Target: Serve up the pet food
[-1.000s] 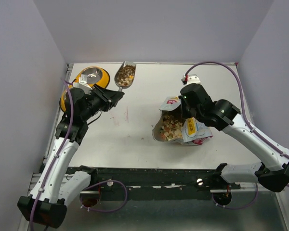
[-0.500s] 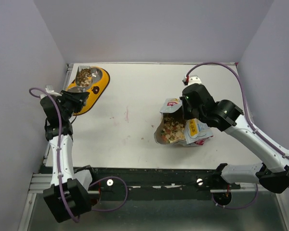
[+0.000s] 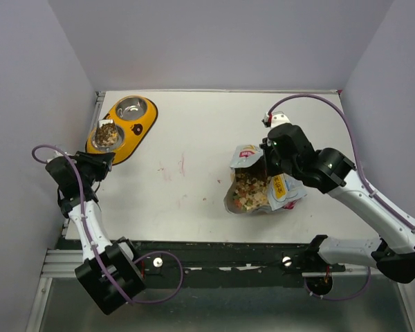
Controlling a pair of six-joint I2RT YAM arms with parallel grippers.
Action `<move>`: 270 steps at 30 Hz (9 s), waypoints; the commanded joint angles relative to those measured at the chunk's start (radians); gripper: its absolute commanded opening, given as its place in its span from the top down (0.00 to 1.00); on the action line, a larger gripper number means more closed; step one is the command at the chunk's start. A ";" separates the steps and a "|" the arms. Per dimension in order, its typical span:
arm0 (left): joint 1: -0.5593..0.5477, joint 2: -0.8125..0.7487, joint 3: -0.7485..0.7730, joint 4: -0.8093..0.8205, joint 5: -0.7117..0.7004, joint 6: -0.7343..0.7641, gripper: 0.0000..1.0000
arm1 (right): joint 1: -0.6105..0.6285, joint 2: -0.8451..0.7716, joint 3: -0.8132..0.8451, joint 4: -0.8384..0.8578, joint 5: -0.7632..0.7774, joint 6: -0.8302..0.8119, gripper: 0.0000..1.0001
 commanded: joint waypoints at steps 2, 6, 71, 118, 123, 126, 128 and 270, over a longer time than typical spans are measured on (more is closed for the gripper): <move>0.066 -0.020 -0.009 0.007 0.069 0.046 1.00 | 0.001 -0.092 -0.018 0.159 -0.075 -0.005 0.99; 0.118 0.043 -0.003 0.011 0.133 0.003 1.00 | 0.001 -0.131 -0.058 0.172 -0.074 -0.017 0.99; -0.115 0.779 1.058 -1.058 -0.429 0.398 1.00 | 0.001 -0.152 -0.104 0.233 0.002 -0.026 0.99; -0.477 0.979 1.424 -1.325 -1.037 0.713 1.00 | 0.001 -0.129 -0.052 0.198 -0.020 -0.019 0.99; -0.465 0.925 1.430 -1.313 -0.947 0.692 1.00 | 0.002 -0.119 -0.036 0.184 -0.020 -0.011 0.99; -0.439 0.864 1.405 -1.285 -0.862 0.652 1.00 | 0.001 -0.114 -0.024 0.178 -0.026 -0.009 0.99; -0.422 0.831 1.387 -1.276 -0.828 0.627 1.00 | 0.001 -0.105 -0.003 0.161 -0.020 -0.011 0.99; -1.191 -0.252 -0.071 0.020 0.014 -0.062 1.00 | 0.042 -0.008 0.028 0.116 0.069 -0.008 0.99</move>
